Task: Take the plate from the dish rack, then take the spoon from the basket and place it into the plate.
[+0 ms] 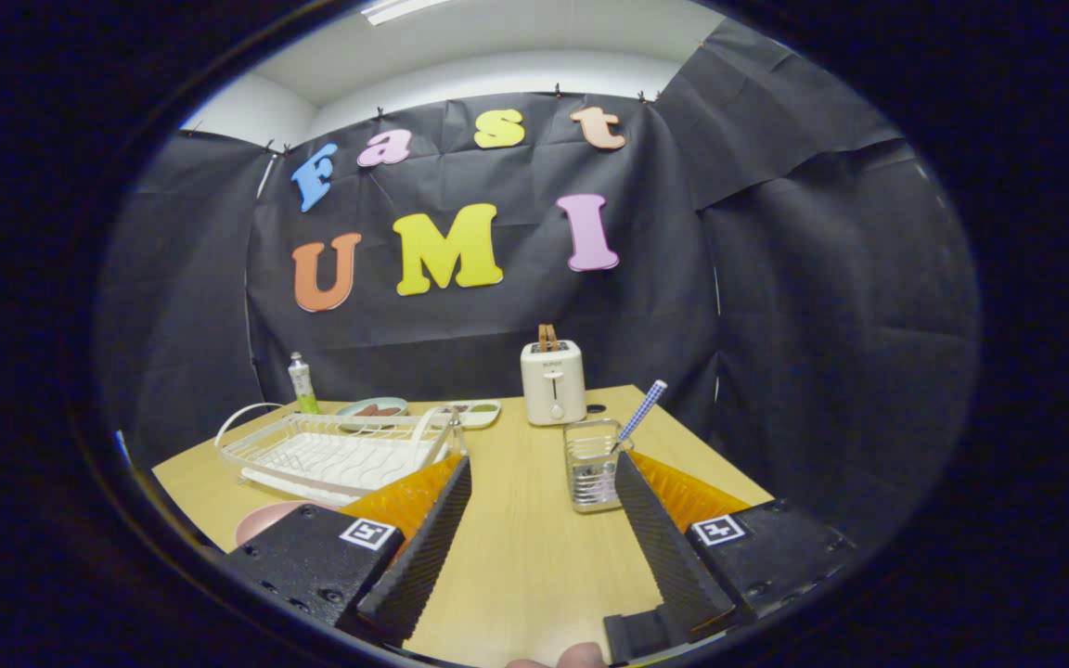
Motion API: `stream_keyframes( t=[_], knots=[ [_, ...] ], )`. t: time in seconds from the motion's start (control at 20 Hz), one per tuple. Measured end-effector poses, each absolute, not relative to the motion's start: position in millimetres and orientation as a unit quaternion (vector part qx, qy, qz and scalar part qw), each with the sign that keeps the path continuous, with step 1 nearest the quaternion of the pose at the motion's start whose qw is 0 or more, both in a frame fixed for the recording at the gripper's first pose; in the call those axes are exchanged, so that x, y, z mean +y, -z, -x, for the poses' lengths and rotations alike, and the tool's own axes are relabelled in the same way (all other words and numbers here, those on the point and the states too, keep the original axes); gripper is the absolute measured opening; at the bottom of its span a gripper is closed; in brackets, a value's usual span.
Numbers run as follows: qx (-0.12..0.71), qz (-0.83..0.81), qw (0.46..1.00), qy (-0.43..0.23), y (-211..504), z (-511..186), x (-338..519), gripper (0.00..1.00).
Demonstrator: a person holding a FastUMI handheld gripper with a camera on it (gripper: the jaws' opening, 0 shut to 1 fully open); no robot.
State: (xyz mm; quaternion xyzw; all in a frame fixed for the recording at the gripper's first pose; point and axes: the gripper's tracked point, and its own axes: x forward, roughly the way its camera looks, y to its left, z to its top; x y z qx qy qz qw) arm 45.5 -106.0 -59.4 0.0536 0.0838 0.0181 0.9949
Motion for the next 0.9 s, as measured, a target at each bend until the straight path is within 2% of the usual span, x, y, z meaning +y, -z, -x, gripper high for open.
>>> stream_keyframes(
  t=[0.3,0.65,0.9],
  knots=[
    [0.077,-0.051,0.996,-0.008,66,-109,-159,1.0],
    [0.13,-0.083,0.987,-0.033,94,-191,-184,1.0],
    [0.141,-0.104,0.984,-0.036,94,-222,-189,0.9]
  ],
)
